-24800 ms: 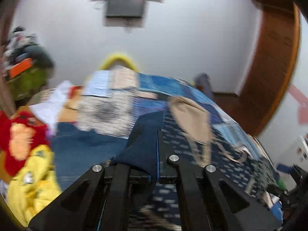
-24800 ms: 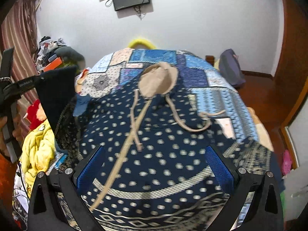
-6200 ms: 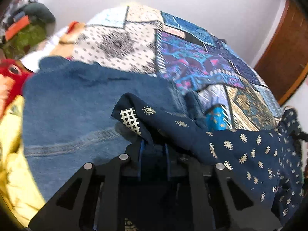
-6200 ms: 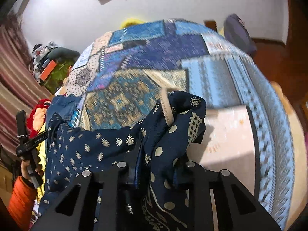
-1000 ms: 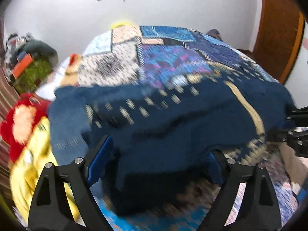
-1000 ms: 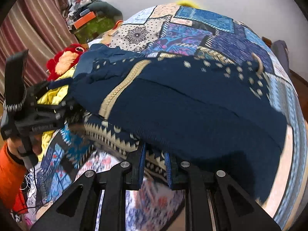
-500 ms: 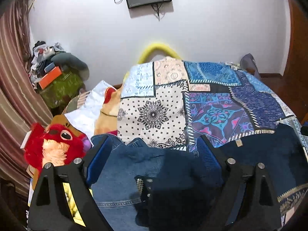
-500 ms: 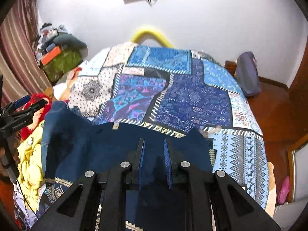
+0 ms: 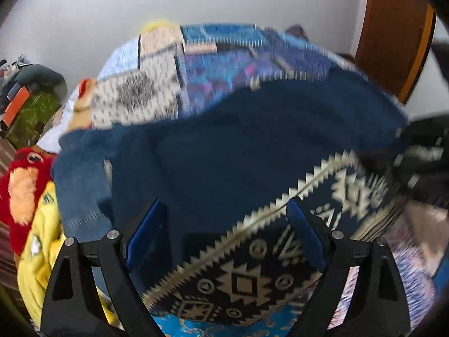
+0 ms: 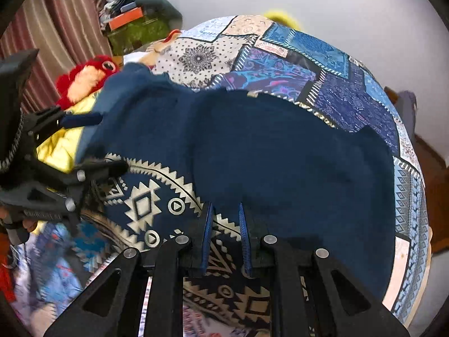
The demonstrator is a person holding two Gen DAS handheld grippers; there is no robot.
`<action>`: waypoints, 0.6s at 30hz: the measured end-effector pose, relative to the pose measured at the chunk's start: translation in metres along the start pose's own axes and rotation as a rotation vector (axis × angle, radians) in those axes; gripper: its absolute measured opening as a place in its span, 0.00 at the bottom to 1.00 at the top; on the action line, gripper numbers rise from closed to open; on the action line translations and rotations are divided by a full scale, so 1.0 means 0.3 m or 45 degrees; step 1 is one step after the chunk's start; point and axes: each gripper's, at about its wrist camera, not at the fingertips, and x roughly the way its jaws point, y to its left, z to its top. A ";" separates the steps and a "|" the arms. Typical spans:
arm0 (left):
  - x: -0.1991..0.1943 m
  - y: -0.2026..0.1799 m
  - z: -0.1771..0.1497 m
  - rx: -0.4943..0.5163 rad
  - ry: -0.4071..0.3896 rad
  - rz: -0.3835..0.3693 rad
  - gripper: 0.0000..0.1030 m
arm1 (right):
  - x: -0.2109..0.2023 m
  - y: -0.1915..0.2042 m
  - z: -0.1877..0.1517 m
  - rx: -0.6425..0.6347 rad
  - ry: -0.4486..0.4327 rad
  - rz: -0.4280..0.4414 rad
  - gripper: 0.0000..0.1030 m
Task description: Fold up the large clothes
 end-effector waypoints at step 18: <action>0.008 0.217 -0.283 -0.180 0.143 0.199 0.88 | -0.095 -0.174 -0.189 0.094 0.003 -0.177 0.14</action>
